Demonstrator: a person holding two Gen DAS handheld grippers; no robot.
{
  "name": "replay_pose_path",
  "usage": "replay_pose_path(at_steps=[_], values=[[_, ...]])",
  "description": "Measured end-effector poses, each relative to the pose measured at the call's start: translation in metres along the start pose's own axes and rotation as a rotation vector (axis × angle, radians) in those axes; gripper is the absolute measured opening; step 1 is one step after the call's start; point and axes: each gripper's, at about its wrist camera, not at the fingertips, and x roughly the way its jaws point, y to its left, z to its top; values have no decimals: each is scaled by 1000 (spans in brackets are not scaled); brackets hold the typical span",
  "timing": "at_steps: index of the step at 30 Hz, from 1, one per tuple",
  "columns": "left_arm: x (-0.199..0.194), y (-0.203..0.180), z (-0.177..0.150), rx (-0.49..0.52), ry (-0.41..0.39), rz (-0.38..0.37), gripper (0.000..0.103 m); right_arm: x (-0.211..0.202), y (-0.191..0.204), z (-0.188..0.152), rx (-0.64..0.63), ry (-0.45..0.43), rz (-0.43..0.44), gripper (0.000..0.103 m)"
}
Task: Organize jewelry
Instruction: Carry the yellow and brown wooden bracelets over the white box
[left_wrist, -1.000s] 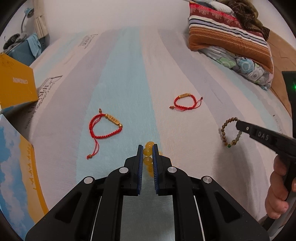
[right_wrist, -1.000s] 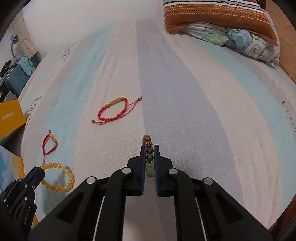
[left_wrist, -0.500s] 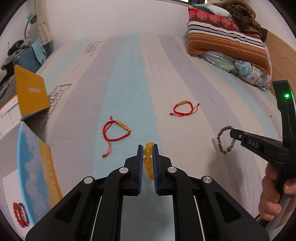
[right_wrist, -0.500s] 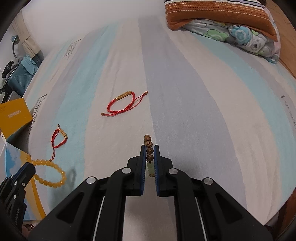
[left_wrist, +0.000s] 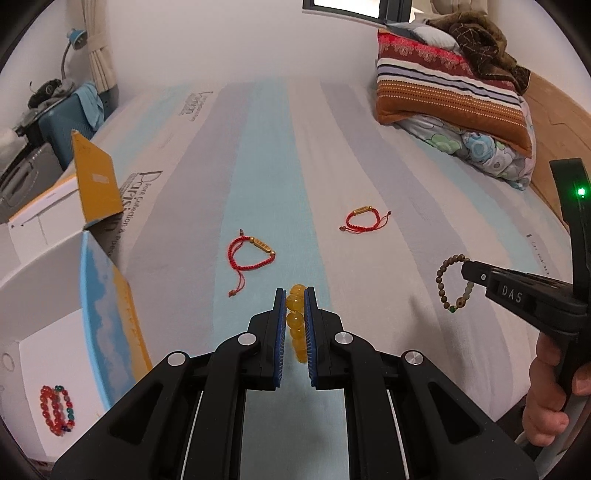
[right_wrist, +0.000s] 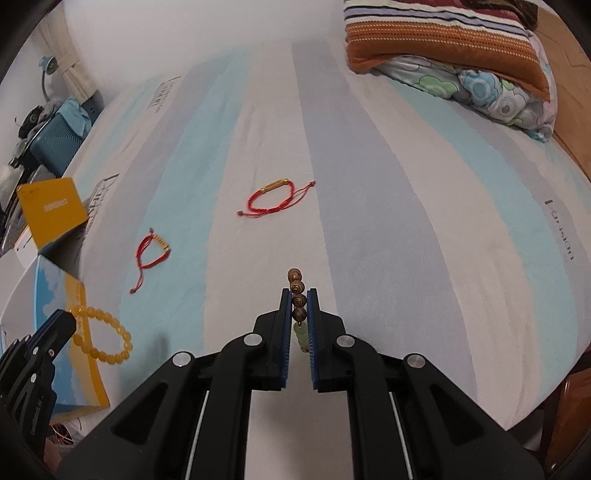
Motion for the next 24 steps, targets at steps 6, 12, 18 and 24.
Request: replay_pose_path(at_steps=[6,12,18,24], values=[[-19,13,-4,-4,-8,11,9,-22,23,-9,-53,-28,-7,7],[-37,29,-7,-15,-18,28,9,-41,49,-13,-85,-52,-4,7],[-57,51,-8,-32,-35,54,9,-53,81,-16,-122,-65,17,7],[-85,78,-8,-72,-66,70,9,-64,115,-19,-163,-78,40,7]])
